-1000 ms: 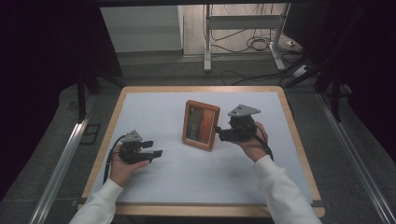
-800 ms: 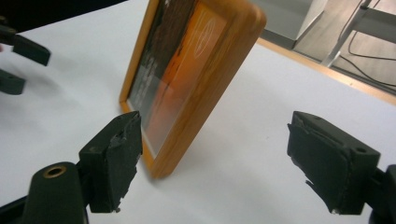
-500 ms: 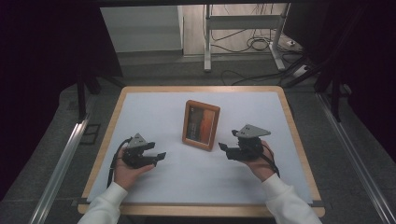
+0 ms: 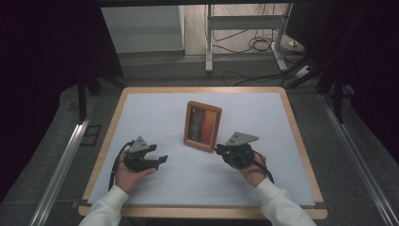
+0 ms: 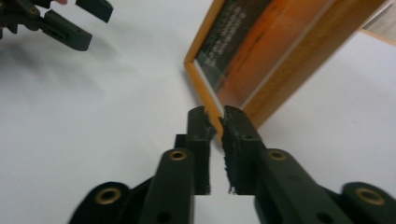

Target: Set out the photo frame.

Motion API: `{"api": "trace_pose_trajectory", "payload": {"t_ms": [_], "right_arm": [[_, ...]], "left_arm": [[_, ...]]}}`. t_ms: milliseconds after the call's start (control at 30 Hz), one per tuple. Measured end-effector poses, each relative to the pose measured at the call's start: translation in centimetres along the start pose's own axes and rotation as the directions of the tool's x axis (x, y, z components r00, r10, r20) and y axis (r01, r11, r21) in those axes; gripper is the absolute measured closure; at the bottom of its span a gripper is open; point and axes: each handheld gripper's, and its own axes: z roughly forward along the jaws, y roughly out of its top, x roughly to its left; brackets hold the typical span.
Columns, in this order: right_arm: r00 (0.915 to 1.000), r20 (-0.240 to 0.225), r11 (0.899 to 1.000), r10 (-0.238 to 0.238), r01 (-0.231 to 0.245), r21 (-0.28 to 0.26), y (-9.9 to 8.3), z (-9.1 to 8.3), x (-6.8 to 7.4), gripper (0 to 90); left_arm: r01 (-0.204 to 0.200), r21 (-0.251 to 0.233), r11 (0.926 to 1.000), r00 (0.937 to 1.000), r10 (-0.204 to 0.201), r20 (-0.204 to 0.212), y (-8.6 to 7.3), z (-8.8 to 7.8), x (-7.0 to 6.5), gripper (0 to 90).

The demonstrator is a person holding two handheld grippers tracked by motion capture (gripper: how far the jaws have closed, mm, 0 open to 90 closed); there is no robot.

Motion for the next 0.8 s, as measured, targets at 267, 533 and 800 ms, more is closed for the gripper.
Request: {"api": "trace_pose_trajectory", "payload": {"t_ms": [267, 533, 800], "right_arm": [[0.9988, -0.027, 0.999, -0.042, 0.043, 0.033, 0.6, 1.8, 1.4, 89.4], [0.9976, -0.024, 0.995, -0.065, 0.067, 0.070, 1.2, 4.4, 2.3, 89.4], [0.9993, 0.003, 0.994, -0.036, 0.036, 0.107, 0.8, 6.0, 1.3, 89.5]], "left_arm": [[-0.012, 0.000, 0.9999, 0.9999, 0.012, 0.005, 0.0, 0.0, -0.1, 32.0], [-0.015, 0.000, 0.9999, 0.9998, 0.015, 0.008, -0.1, -0.1, -0.1, 32.0], [-0.014, 0.006, 0.9999, 0.9998, 0.014, 0.014, -0.2, 0.0, 0.0, 31.9]]}}
